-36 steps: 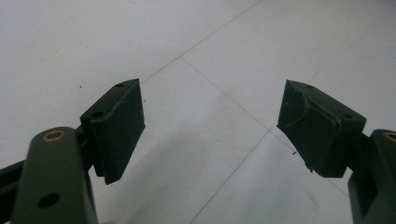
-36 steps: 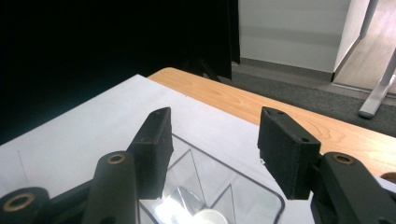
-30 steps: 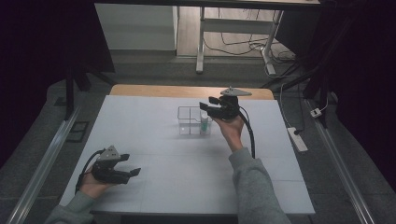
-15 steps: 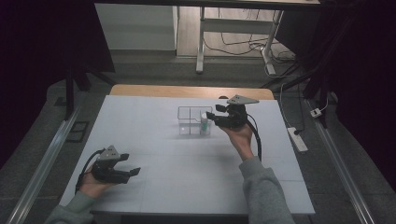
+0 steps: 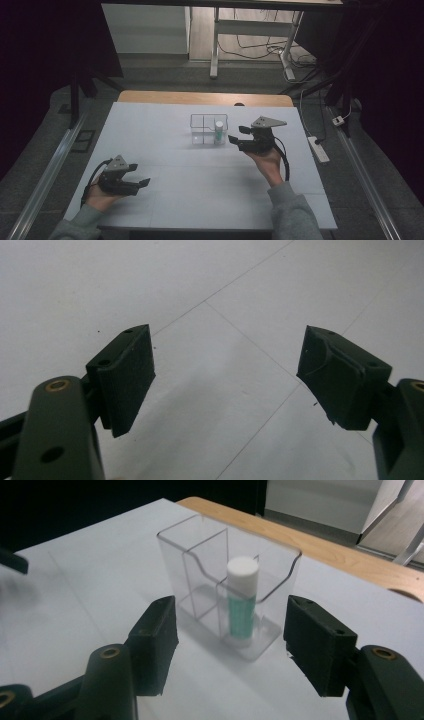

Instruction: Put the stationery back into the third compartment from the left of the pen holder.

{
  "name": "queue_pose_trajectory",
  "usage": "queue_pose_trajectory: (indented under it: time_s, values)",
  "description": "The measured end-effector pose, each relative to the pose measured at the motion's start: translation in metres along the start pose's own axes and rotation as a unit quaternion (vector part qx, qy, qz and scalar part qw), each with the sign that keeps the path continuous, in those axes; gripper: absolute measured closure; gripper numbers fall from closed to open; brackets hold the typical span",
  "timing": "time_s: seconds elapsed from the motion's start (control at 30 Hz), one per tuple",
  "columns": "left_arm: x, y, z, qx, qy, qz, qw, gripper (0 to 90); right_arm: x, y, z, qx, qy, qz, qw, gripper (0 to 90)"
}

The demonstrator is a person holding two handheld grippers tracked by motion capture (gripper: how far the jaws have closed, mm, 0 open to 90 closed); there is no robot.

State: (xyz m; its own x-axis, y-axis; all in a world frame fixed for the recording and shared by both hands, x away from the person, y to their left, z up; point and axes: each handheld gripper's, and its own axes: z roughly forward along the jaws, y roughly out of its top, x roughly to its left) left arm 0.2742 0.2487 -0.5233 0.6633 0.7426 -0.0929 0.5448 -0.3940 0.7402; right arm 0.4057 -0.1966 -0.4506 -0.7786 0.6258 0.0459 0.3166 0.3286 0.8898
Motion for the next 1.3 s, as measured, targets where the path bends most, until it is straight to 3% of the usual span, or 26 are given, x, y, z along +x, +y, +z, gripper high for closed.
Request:
queue_pose_trajectory:
  time_s: [0.27,0.83,1.03,1.3]
  values:
    - [0.000,0.000,0.000,-0.002,-0.002,0.001,1.0000,22.3,0.011,-0.024,-0.025,0.018,0.010,-0.006,0.9998,35.4]
    - [-0.003,0.003,-0.001,-0.009,-0.003,0.007,0.9999,22.3,0.005,-0.084,-0.084,0.049,-0.020,0.011,0.9986,33.2]
    - [-0.003,0.003,-0.001,-0.009,-0.003,0.009,0.9999,22.2,0.001,-0.097,-0.092,0.055,-0.031,0.018,0.9979,33.2]
    - [-0.003,0.003,-0.002,-0.012,-0.004,0.008,0.9999,22.3,0.001,-0.098,-0.092,0.057,-0.034,0.018,0.9976,33.2]
